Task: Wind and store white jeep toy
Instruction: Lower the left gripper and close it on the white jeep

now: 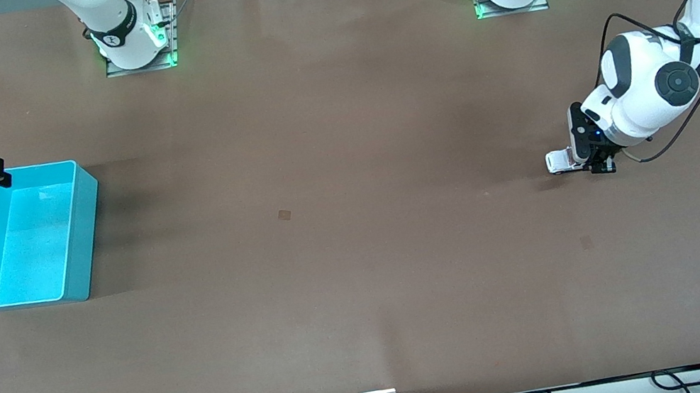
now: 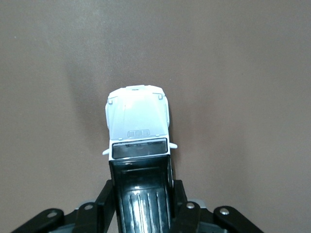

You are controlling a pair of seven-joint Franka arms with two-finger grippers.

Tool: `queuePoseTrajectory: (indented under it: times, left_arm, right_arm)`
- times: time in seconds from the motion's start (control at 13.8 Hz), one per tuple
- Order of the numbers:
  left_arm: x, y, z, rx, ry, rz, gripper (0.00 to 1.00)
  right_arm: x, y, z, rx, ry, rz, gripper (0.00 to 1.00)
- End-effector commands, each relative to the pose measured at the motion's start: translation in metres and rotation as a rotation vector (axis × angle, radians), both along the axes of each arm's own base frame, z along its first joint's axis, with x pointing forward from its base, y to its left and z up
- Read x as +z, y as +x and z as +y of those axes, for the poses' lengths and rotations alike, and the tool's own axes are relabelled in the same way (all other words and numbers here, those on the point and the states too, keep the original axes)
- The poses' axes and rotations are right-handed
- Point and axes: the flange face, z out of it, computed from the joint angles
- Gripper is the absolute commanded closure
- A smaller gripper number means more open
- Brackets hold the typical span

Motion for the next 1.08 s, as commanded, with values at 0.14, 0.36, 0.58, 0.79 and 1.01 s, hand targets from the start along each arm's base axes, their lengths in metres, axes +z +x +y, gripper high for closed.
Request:
queuePoseTrajectory:
  times: [0.14,0.36,0.58,0.79,1.01]
  left_arm:
    - [0.0045,-0.0008,0.0006,0.016,0.005,-0.012,0.60]
    - [0.0045,-0.0008,0.0014,0.072,0.013,-0.014,0.63]
    - [0.0045,-0.0008,0.0014,0.071,0.013,-0.014,0.65]
    - [0.0037,-0.0010,0.0005,0.068,0.013,-0.012,0.66]
    - [-0.0027,-0.0025,0.0019,0.068,0.011,-0.001,0.66]
  right_arm:
    - [0.0006,-0.0015,-0.0022,-0.017,0.011,-0.001,0.00]
    - [0.0006,-0.0015,-0.0012,-0.017,0.012,-0.001,0.00]
    - [0.0013,-0.0022,-0.0012,-0.017,0.012,0.001,0.00]
    - [0.0010,-0.0026,-0.0012,-0.017,0.012,0.004,0.00]
    - [0.0017,-0.0025,-0.0013,-0.017,0.010,0.002,0.00]
